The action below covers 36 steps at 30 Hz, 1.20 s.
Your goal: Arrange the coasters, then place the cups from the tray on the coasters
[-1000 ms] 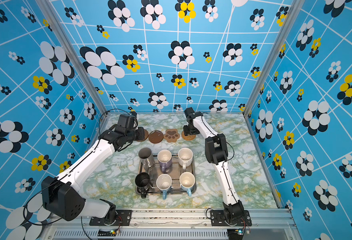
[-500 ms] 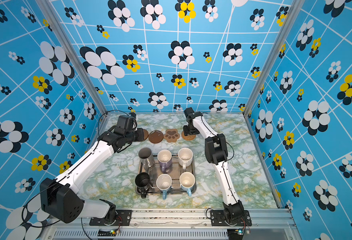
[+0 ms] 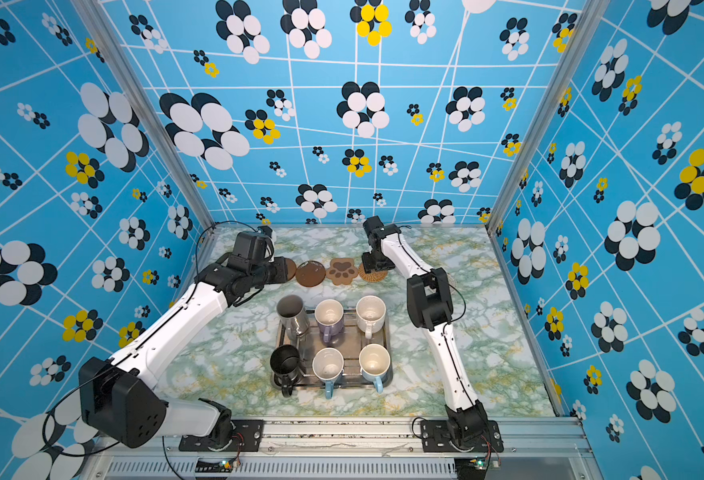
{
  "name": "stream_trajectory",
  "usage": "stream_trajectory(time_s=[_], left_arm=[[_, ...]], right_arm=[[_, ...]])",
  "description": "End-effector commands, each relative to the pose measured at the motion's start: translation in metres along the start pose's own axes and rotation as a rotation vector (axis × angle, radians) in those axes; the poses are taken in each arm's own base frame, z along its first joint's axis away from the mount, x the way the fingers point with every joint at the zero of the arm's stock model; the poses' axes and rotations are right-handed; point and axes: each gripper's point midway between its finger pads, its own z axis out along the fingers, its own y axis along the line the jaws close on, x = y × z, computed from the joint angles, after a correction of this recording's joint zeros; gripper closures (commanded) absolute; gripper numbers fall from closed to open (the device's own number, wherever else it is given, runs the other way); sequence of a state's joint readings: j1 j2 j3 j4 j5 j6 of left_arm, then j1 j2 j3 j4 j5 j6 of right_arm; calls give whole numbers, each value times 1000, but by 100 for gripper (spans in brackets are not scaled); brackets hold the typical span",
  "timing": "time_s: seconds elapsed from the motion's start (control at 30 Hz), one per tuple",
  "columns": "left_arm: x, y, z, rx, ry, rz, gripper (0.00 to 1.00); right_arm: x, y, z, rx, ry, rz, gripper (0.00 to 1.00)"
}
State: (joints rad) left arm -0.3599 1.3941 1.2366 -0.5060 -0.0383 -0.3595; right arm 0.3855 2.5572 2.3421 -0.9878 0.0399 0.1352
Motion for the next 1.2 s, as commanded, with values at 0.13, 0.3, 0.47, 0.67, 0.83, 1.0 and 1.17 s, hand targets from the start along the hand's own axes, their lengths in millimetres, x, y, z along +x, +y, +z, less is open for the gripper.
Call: stream_trajectory(time_s=[0.13, 0.3, 0.47, 0.67, 0.83, 1.0, 1.17], left_arm=[[-6, 1, -10, 11, -35, -20, 82], [-9, 1, -12, 12, -42, -22, 82], [-10, 0, -14, 17, -46, -22, 82], [-10, 2, -17, 12, -55, -25, 82], [-11, 1, -20, 16, -63, -28, 82], [-9, 1, -21, 23, -65, -34, 81], [-12, 0, -19, 24, -66, -43, 82]], right_arm=[[30, 7, 21, -7, 113, 2, 36], [17, 5, 7, -2, 70, 9, 35], [1, 4, -11, -13, 15, 30, 34], [-17, -1, -34, -23, -53, 57, 33], [-28, -16, -56, -12, -94, 67, 32], [-29, -60, -67, 18, -96, 114, 32], [-23, -98, -58, 32, -66, 160, 32]])
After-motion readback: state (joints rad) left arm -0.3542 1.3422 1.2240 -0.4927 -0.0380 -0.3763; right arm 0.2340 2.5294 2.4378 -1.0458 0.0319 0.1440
